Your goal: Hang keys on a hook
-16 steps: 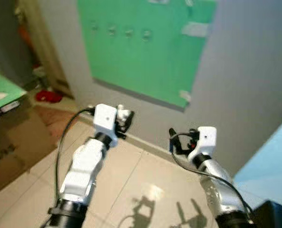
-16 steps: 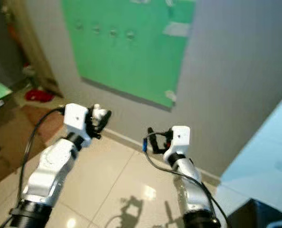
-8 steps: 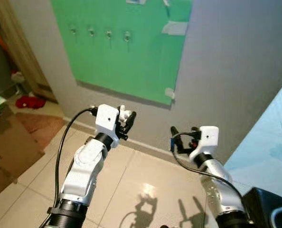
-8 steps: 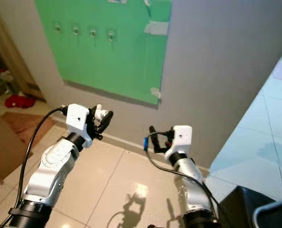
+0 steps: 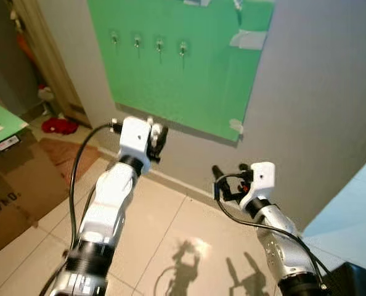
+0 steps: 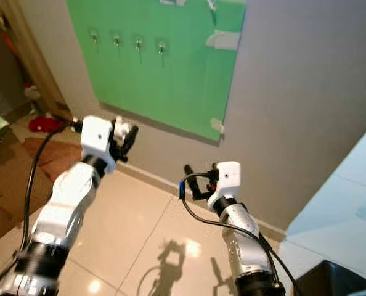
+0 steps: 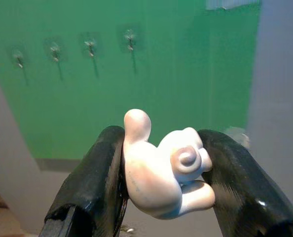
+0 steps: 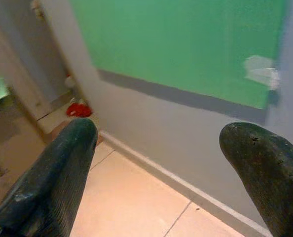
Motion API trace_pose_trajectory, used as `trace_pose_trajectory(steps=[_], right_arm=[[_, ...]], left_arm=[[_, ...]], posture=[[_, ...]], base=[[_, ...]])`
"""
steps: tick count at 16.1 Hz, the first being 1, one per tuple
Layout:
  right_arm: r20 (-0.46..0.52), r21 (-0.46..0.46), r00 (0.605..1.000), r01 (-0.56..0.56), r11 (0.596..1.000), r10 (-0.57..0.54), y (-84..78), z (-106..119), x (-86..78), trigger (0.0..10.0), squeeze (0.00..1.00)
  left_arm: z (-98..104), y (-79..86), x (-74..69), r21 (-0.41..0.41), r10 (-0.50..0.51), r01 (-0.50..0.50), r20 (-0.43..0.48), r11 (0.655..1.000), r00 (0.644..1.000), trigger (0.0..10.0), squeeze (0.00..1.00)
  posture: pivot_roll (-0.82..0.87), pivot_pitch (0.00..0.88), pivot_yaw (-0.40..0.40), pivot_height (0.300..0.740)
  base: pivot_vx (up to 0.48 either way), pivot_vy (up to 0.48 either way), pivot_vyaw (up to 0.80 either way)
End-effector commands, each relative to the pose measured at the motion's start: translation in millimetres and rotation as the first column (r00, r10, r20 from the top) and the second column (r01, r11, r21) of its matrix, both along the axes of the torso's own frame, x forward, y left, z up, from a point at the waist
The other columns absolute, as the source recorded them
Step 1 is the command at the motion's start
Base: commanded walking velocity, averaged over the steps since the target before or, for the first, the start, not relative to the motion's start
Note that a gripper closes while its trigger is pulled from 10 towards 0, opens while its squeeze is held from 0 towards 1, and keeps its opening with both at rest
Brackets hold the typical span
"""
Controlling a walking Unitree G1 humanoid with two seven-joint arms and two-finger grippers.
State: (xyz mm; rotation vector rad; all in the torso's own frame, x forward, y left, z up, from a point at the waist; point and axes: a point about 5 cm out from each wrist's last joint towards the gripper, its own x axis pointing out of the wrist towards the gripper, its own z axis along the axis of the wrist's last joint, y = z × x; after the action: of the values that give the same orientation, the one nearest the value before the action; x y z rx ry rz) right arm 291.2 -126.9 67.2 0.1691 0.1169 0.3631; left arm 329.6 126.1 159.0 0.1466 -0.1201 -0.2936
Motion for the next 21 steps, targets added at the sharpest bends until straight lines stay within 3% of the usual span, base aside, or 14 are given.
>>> trace_pose_trajectory(steps=[1,4,7,10,16,21], right_arm=[[0.020,-0.001,0.998,-0.063,0.998,0.063,6.3,9.4,1.8,10.0,0.00],[0.016,0.003,0.980,-0.198,0.980,0.198,10.4,18.4,-0.5,10.0,0.00],[0.000,0.028,0.964,-0.264,0.964,0.264,10.6,21.5,-3.1,10.0,0.00],[0.002,0.030,0.948,-0.318,0.948,0.318,16.5,27.6,-3.4,10.0,0.00],[0.056,0.046,0.942,-0.333,0.942,0.330,26.5,45.8,3.1,10.0,0.00],[0.042,0.057,0.953,-0.302,0.952,0.300,24.7,40.5,0.9,10.0,0.00]], left_arm=[[6.9,7.6,5.8,0.019,0.038,-0.039,0.034,0.999,0.999,0.0,0.00],[18.6,11.6,20.0,0.115,0.069,-0.085,0.136,0.990,0.988,0.0,0.00],[28.8,16.3,31.8,0.121,0.100,-0.124,0.183,0.985,0.978,0.0,0.00],[31.9,9.2,39.4,0.153,0.105,-0.143,0.235,0.978,0.966,0.0,0.00],[19.9,1.6,46.3,0.172,0.124,-0.168,0.240,0.971,0.963,0.0,0.00],[22.6,1.9,50.2,0.157,0.116,-0.155,0.235,0.975,0.965,0.0,0.00]], posture=[[-0.08,0.000,0.047,0.740],[-0.08,0.000,0.054,0.740],[-0.09,0.000,0.057,0.740],[-0.09,0.000,0.058,0.740],[-0.11,0.000,0.064,0.740],[-0.10,0.000,0.067,0.740]], base=[[0.000,0.000,0.00],[0.000,0.000,0.00],[0.000,0.000,0.00],[0.000,0.000,0.00],[0.000,0.000,0.00],[0.000,0.000,0.00]])
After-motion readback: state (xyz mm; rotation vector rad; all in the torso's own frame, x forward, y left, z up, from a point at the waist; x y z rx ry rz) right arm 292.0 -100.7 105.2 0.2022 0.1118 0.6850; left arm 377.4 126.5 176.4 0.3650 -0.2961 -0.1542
